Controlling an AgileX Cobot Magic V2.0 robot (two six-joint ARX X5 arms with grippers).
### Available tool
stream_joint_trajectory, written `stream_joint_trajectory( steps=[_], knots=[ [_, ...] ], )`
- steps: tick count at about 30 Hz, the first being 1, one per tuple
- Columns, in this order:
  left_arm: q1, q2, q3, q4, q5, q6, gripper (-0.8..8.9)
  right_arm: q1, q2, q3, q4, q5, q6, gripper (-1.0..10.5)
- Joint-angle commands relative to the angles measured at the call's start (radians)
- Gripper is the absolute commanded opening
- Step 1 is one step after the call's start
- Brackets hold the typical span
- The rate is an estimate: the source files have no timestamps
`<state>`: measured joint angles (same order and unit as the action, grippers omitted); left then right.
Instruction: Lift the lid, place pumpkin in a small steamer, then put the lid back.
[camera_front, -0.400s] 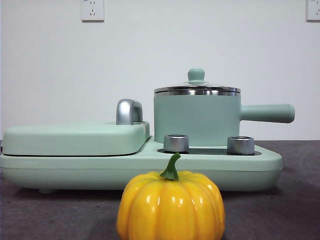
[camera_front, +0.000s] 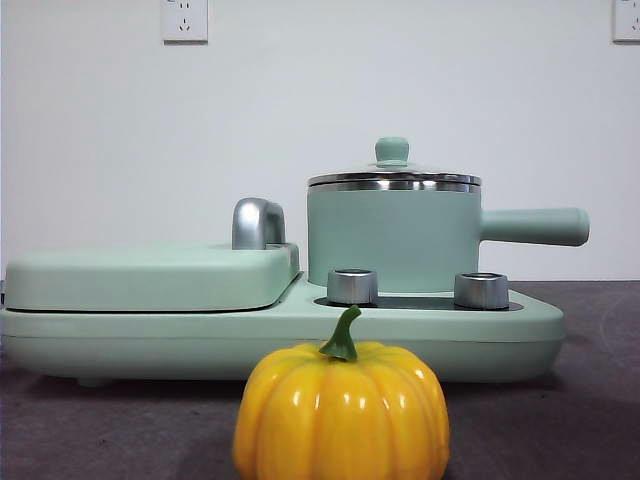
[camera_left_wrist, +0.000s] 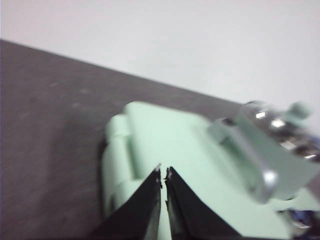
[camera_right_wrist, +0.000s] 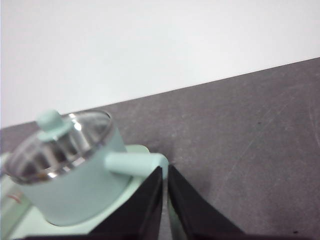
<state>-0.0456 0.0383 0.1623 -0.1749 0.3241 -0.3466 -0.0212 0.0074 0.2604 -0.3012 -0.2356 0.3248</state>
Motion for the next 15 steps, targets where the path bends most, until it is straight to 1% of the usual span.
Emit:
stream_joint_trajectory(
  steps=[1, 5, 7, 12, 15],
  knots=[
    [-0.016, 0.042, 0.071, -0.026, 0.026, -0.022, 0.17, -0.001, 0.022, 0.112, -0.079, 0.000, 0.037, 0.1],
    [-0.045, 0.128, 0.186, -0.074, 0.055, -0.022, 0.17, -0.001, 0.085, 0.247, -0.161, -0.010, 0.034, 0.1],
    [-0.058, 0.181, 0.251, -0.098, 0.074, -0.021, 0.18, -0.001, 0.129, 0.307, -0.189, -0.040, 0.026, 0.1],
    [-0.087, 0.339, 0.433, -0.179, 0.120, 0.003, 0.19, -0.001, 0.270, 0.453, -0.264, -0.198, 0.019, 0.1],
    [-0.099, 0.432, 0.536, -0.224, 0.183, 0.020, 0.21, -0.001, 0.361, 0.541, -0.335, -0.299, -0.028, 0.1]
  ],
)
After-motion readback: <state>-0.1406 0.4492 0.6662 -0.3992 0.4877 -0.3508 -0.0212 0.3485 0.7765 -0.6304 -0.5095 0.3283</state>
